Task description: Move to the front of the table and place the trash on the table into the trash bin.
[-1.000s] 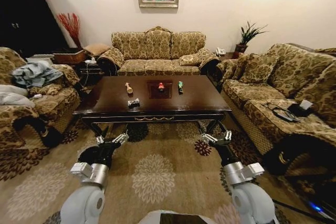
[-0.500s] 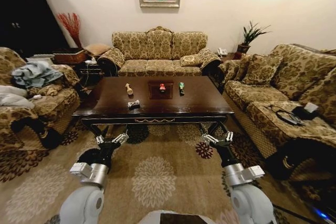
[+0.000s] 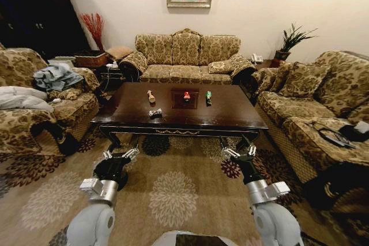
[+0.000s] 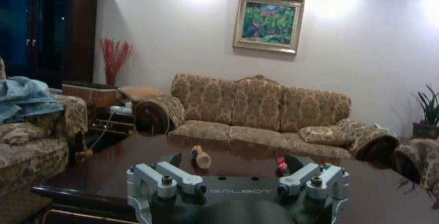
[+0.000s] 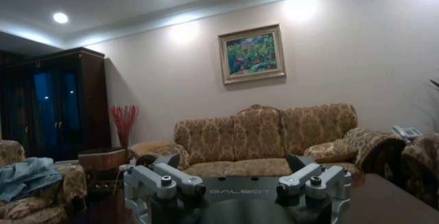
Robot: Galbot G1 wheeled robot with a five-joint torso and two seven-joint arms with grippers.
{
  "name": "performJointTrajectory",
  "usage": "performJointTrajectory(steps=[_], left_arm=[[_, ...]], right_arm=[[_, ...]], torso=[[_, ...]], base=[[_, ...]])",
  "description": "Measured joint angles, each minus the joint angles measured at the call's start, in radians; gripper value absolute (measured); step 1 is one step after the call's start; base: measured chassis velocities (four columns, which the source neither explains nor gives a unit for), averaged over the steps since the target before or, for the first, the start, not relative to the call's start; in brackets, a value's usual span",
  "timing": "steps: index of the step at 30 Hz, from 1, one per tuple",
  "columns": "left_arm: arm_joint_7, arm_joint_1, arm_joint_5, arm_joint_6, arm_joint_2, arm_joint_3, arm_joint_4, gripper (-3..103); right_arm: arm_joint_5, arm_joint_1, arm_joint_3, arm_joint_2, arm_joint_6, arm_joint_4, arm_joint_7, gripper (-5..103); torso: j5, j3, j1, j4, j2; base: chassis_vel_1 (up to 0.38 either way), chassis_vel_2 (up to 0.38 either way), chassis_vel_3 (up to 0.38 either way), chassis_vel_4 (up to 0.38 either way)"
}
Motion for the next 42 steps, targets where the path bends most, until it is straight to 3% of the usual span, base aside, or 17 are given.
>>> performJointTrajectory(steps=[19,42], left_arm=[[0.010,0.001,-0.006,0.000,0.003,0.003,0.003,98],[0.011,-0.005,-0.009,0.001,0.004,0.010,0.020,98]], right_arm=[[0.000,0.000,-0.003,0.007,0.030,-0.012,-0.015,100],[-0.012,-0.008,-0.011,0.019,0.098,-0.046,-0.051,100]], torso=[[0.0000,0.000,0.000,0.0000,0.000],[-0.0005,0.000,0.001,0.0002,0.000]], base=[[-0.050,0.047,0.054,-0.046],[-0.094,0.257,0.099,-0.239]])
